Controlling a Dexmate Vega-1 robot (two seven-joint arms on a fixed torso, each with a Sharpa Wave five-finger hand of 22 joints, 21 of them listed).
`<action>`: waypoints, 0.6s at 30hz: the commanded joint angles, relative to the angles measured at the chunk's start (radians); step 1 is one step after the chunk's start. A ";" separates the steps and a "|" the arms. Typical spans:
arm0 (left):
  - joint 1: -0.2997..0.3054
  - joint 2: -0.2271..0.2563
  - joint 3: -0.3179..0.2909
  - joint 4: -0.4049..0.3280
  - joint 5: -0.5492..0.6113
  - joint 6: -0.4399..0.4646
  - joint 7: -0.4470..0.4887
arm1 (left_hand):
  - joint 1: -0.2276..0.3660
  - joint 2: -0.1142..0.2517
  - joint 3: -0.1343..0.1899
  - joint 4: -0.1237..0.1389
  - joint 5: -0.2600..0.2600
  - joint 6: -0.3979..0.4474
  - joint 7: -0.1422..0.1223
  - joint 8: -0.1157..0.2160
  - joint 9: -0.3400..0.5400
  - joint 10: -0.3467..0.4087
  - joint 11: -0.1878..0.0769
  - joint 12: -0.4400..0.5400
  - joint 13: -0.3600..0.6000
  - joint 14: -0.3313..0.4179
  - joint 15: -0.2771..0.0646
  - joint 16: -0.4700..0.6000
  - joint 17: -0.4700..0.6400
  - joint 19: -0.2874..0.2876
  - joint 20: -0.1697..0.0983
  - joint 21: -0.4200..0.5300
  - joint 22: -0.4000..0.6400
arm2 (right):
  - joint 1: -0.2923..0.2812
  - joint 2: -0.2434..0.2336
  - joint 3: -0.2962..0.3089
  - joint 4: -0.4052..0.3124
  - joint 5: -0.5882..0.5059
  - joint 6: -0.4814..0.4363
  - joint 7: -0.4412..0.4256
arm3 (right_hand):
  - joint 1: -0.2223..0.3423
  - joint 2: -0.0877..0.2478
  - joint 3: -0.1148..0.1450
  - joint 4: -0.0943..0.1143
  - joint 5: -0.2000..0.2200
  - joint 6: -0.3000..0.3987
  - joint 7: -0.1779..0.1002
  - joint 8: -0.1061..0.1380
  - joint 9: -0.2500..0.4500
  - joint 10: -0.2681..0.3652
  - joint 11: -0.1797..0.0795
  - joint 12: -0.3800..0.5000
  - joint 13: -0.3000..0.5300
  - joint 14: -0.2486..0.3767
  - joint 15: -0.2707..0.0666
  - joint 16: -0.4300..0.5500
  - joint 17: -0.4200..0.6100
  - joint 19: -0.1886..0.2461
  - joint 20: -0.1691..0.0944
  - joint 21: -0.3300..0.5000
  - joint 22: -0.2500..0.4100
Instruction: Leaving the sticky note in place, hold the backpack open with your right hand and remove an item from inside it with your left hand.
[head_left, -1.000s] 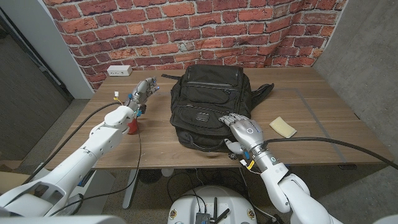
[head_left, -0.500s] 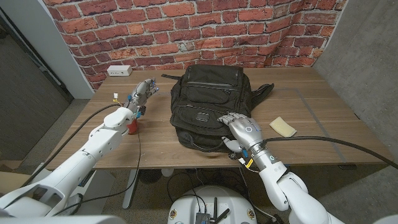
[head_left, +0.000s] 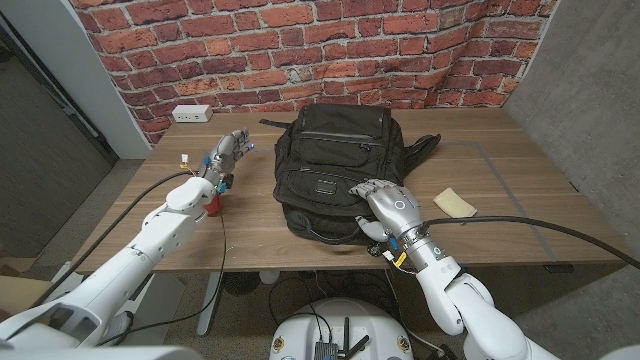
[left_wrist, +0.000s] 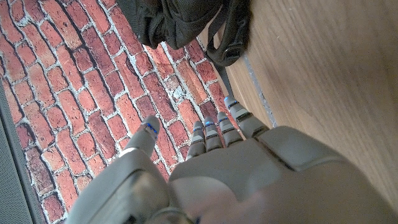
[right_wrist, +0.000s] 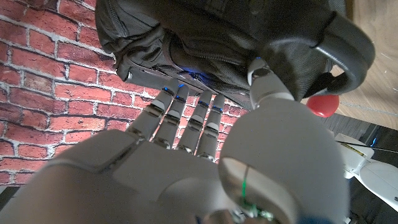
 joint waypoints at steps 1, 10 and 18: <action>0.006 -0.005 -0.001 0.004 -0.002 -0.003 0.006 | -0.010 0.020 0.008 0.000 0.000 0.011 0.002 0.002 0.002 0.009 0.002 -0.001 0.002 0.006 -0.006 0.002 0.003 0.008 -0.045 0.005 0.005 | 0.008 -0.008 0.005 -0.005 0.017 0.014 -0.015 | -0.002 0.014 -0.010 0.001 0.005 0.020 -0.005 0.006 0.002 0.028 0.000 0.007 0.002 0.023 -0.146 0.011 0.006 0.018 -0.072 0.009 0.003; 0.001 -0.009 0.002 0.011 0.000 -0.006 0.004 | -0.012 0.020 0.010 0.000 0.000 0.011 0.001 0.002 0.002 0.007 0.002 -0.002 0.002 0.006 -0.006 0.002 0.003 0.008 -0.046 0.005 0.005 | 0.015 -0.009 0.009 -0.001 0.034 0.028 -0.030 | -0.012 0.031 -0.029 0.002 0.008 0.061 -0.007 0.009 0.001 0.070 -0.004 0.009 0.004 0.066 -0.160 0.033 0.015 0.049 -0.083 0.014 0.005; 0.003 -0.009 0.002 0.007 0.000 0.000 0.011 | -0.013 0.020 0.012 -0.001 0.000 0.012 0.001 0.002 0.002 0.008 0.003 -0.002 0.002 0.006 -0.006 0.002 0.003 0.008 -0.045 0.005 0.005 | 0.027 -0.011 0.011 0.007 0.047 0.042 -0.037 | -0.025 0.065 -0.048 0.006 0.012 0.104 -0.019 0.008 -0.001 0.116 -0.010 0.011 0.005 0.128 -0.168 0.070 0.033 0.096 -0.093 0.025 0.008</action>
